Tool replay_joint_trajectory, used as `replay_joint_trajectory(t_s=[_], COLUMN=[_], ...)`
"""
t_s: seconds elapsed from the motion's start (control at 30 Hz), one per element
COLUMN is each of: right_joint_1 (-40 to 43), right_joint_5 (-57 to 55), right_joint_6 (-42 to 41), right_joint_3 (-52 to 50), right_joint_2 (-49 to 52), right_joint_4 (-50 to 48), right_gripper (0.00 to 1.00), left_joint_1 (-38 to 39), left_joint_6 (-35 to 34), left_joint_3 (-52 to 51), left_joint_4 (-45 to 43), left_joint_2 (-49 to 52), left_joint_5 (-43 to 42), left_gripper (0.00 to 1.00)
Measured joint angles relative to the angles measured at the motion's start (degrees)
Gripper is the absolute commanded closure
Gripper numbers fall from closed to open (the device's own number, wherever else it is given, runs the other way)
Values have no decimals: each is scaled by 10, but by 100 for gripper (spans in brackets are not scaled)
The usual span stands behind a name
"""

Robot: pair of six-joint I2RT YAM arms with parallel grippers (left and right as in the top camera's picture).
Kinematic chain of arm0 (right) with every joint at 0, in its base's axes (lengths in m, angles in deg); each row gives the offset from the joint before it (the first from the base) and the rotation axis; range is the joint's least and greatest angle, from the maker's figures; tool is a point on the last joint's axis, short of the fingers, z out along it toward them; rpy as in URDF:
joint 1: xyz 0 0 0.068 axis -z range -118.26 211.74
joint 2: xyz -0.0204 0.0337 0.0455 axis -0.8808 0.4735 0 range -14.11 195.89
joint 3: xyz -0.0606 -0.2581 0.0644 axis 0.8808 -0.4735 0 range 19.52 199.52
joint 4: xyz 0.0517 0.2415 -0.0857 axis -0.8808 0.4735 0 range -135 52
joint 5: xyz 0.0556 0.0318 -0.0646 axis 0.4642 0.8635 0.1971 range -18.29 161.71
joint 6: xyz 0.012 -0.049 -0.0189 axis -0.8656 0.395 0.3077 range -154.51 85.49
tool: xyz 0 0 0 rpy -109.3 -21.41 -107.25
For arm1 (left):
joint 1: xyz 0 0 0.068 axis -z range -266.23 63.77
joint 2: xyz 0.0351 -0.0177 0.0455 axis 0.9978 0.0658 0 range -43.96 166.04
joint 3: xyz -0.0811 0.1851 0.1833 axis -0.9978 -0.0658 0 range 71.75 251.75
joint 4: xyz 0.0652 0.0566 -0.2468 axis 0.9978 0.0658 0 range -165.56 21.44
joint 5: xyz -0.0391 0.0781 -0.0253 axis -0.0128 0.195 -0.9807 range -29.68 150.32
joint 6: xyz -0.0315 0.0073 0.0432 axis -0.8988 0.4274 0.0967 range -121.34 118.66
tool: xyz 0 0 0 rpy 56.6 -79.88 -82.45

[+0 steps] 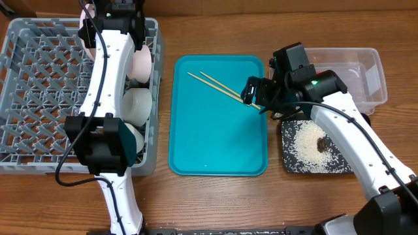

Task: Sort waste into correct bins and load items into the dishwasher
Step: 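Stand the white plate upright at the rack's back and release it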

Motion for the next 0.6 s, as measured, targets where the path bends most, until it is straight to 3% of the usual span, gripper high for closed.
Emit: replay_joint_trajectory(t_s=[0.6], right_joint_1=[0], right_joint_5=[0], right_joint_6=[0], right_joint_3=[0], right_joint_2=[0], right_joint_4=[0], right_gripper=[0], left_joint_1=[-20], left_joint_6=[3], left_joint_3=[0], left_joint_4=[-30], left_joint_2=[13], left_joint_5=[2], left_gripper=[96])
